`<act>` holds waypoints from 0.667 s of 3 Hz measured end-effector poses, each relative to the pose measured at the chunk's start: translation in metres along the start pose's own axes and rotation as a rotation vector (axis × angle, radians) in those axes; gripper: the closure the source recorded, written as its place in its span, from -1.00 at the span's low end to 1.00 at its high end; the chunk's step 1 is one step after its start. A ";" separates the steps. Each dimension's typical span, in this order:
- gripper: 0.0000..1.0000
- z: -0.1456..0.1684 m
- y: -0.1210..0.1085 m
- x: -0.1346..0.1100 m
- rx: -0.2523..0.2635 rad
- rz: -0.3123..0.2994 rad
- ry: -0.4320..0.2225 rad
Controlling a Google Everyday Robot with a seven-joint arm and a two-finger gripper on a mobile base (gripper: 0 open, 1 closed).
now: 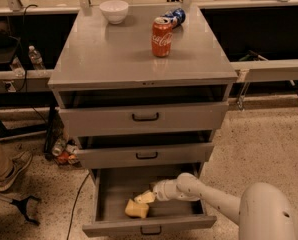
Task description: Place sponge into bottom drawer
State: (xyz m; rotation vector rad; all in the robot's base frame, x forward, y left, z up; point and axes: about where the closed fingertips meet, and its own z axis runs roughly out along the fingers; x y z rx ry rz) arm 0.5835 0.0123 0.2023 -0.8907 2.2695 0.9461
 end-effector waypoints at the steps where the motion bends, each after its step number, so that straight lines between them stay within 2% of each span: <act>1: -1.00 -0.003 -0.004 -0.002 -0.011 -0.010 -0.001; 2: -1.00 -0.036 -0.019 -0.007 0.029 0.004 -0.048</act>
Offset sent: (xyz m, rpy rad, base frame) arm 0.0228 -0.0960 0.0452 0.0249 -0.0754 -0.1465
